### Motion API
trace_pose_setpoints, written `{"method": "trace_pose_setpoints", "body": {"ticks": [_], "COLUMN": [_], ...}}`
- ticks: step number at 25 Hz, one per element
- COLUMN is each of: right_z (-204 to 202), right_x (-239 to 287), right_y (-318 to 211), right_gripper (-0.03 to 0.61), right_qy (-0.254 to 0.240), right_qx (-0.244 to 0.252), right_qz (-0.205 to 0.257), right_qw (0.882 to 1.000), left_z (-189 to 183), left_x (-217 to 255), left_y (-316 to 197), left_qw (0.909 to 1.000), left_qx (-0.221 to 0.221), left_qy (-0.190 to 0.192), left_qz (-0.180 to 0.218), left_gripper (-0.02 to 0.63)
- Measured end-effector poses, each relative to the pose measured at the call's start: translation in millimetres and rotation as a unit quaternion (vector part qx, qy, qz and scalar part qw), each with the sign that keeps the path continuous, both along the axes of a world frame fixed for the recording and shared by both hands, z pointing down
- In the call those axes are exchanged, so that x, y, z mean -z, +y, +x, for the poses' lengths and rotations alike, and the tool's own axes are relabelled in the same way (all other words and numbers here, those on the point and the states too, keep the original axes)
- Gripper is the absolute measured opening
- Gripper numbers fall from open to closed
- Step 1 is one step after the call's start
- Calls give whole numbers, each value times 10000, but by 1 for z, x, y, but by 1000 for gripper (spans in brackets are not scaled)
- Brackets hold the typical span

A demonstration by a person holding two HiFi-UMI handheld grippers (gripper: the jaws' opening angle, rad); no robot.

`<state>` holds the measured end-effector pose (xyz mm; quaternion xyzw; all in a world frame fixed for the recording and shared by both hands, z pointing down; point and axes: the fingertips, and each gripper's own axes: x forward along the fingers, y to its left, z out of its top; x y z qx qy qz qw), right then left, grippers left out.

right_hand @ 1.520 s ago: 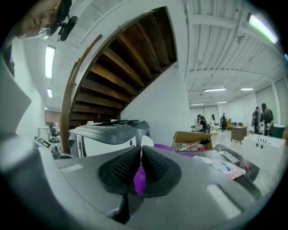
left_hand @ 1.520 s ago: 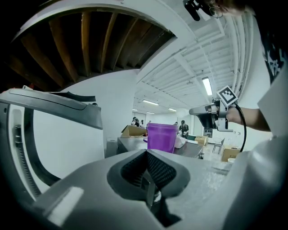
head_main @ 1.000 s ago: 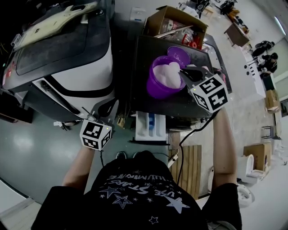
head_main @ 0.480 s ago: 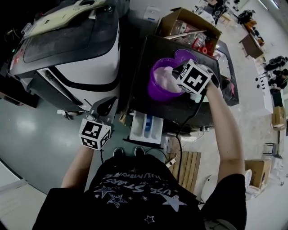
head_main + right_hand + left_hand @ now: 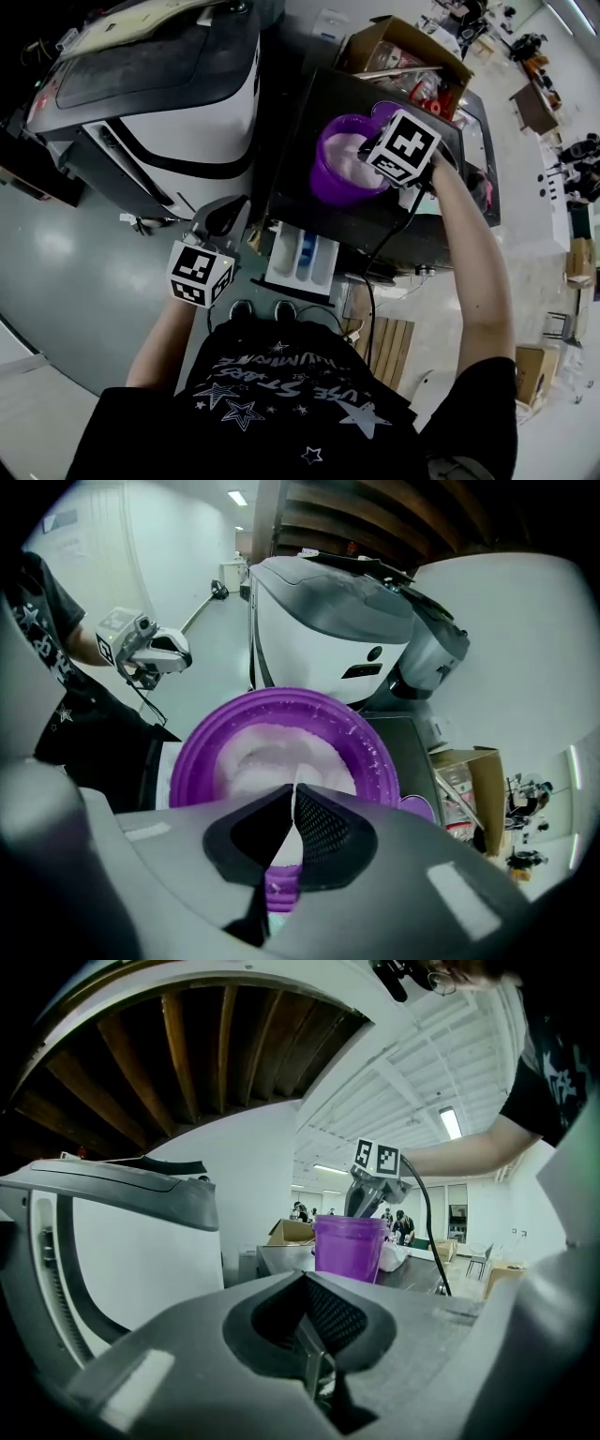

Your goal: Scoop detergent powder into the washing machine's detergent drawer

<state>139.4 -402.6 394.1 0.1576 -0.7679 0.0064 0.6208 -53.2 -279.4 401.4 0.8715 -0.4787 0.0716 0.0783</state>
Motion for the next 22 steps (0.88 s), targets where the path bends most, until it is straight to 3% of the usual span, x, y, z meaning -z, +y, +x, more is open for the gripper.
{"method": "trace_pose_setpoints", "body": {"ticks": [11,22], "right_z": [-4,-11], "right_x": [-4,4], "right_y": [7,14], "right_gripper": [35,35], "right_qy": [-713,-1358], "right_qx": [-823,-1390], "right_qz": [-1079,-1606], "right_qw": [9882,9677], "left_z": [-5,-11], "left_x": [3,1], "left_y": [14,28], "left_qw": [9998,9997], "left_qx": [174,243], "left_qy": [-42,-75], "left_qz": [53,39], "left_gripper": [0,0]}}
